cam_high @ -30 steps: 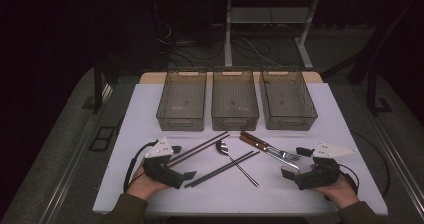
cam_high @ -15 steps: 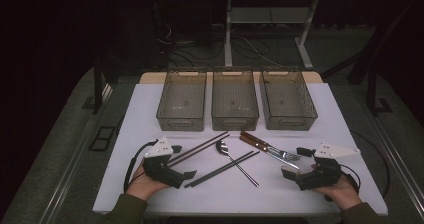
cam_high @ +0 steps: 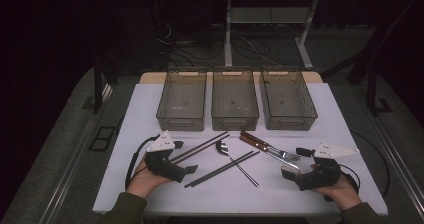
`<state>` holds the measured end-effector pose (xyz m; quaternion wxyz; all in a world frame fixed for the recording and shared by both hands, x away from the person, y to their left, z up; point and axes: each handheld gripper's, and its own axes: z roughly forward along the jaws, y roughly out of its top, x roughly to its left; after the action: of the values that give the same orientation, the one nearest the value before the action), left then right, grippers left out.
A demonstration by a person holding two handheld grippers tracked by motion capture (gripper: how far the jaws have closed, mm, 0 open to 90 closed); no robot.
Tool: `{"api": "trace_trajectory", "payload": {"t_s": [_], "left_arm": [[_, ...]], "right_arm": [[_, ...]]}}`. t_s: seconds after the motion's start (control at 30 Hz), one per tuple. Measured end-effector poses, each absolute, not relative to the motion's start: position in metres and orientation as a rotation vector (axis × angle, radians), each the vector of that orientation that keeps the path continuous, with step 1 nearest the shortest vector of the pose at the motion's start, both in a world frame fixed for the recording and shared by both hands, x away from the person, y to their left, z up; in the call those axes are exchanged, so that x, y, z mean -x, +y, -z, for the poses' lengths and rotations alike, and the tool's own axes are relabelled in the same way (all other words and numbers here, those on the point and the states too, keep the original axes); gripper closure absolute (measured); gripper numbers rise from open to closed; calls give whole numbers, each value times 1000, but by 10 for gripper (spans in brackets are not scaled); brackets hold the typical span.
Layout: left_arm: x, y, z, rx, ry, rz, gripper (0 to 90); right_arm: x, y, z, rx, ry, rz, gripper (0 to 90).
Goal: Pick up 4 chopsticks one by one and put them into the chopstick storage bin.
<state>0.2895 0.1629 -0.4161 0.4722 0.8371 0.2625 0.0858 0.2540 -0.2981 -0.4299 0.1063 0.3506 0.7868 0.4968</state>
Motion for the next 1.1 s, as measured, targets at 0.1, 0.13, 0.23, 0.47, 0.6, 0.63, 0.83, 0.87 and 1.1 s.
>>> {"api": "trace_trajectory", "payload": {"t_s": [0.1, 0.13, 0.23, 0.47, 0.6, 0.63, 0.83, 0.87, 1.1], "left_arm": [[-292, 162, 415, -2053, 638, -224, 46], [-293, 162, 414, -2050, 644, -219, 56], [-294, 161, 413, -2051, 645, -222, 77], [-301, 160, 412, -2043, 650, -236, 150], [-305, 160, 412, -2049, 654, -232, 165], [-307, 160, 412, -2047, 658, -231, 177], [-314, 158, 413, -2054, 663, -240, 207], [-316, 158, 412, -2052, 666, -242, 207], [-324, 155, 411, -2059, 654, -266, 287]], "right_arm": [[-254, -298, 430, -1028, 2318, -1458, 6], [-254, -298, 430, -1027, 2320, -1457, 6], [-254, -297, 430, -1026, 2320, -1457, 7], [-255, -297, 431, -1036, 2314, -1461, 6], [-255, -297, 431, -1036, 2313, -1462, 6], [-255, -297, 431, -1042, 2314, -1458, 6], [-256, -297, 431, -1046, 2307, -1458, 6], [-256, -297, 431, -1046, 2307, -1458, 6], [-257, -296, 432, -1047, 2316, -1448, 6]]}}
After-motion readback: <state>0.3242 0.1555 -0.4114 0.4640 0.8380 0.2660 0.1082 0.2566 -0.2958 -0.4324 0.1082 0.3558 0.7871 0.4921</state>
